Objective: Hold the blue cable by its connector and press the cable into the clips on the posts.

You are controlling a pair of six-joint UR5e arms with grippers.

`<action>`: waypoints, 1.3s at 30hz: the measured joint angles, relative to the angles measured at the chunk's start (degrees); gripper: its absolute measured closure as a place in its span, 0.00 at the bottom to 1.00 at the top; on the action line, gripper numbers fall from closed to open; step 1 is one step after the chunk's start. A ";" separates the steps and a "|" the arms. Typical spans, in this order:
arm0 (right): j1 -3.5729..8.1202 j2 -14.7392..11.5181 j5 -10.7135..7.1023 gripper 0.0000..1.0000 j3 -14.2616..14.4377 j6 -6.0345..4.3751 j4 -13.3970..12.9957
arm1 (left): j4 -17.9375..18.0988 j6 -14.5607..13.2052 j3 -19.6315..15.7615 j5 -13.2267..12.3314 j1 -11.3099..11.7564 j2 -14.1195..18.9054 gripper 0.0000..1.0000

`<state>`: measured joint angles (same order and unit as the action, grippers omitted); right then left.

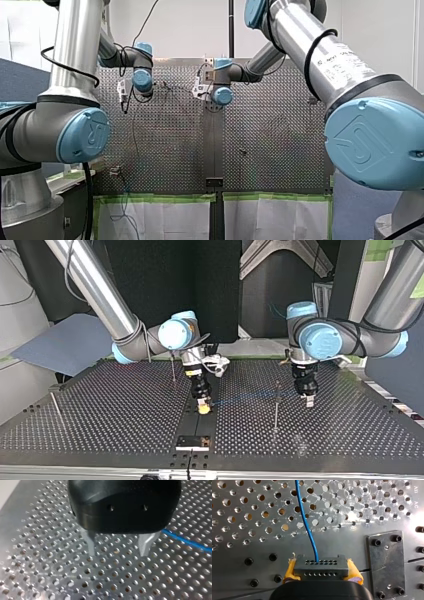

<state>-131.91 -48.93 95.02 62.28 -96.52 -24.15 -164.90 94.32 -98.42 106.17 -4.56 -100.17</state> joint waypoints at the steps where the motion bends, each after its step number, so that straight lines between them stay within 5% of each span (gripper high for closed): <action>1: 0.00 0.00 0.00 1.00 0.00 0.00 0.02 | -0.78 -0.37 0.00 0.74 -0.02 0.01 0.04; 6: -0.04 0.00 -0.01 1.00 0.00 0.00 0.15 | -3.22 -0.17 0.00 1.73 -0.48 0.02 0.00; 15: -0.25 0.00 0.02 1.00 0.00 0.01 0.39 | -7.94 2.21 0.00 -1.04 -1.33 0.42 0.00; 30: -0.47 0.00 0.09 1.00 0.00 0.00 0.93 | -15.07 3.24 0.00 -0.77 -2.46 5.15 0.00; 39: -0.48 0.02 0.15 1.00 0.00 0.00 0.93 | -18.27 3.74 0.00 -4.52 -3.74 6.05 0.00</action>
<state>-132.39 -48.91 95.17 62.28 -96.52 -23.21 -183.17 98.05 -98.42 101.66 -8.30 -94.12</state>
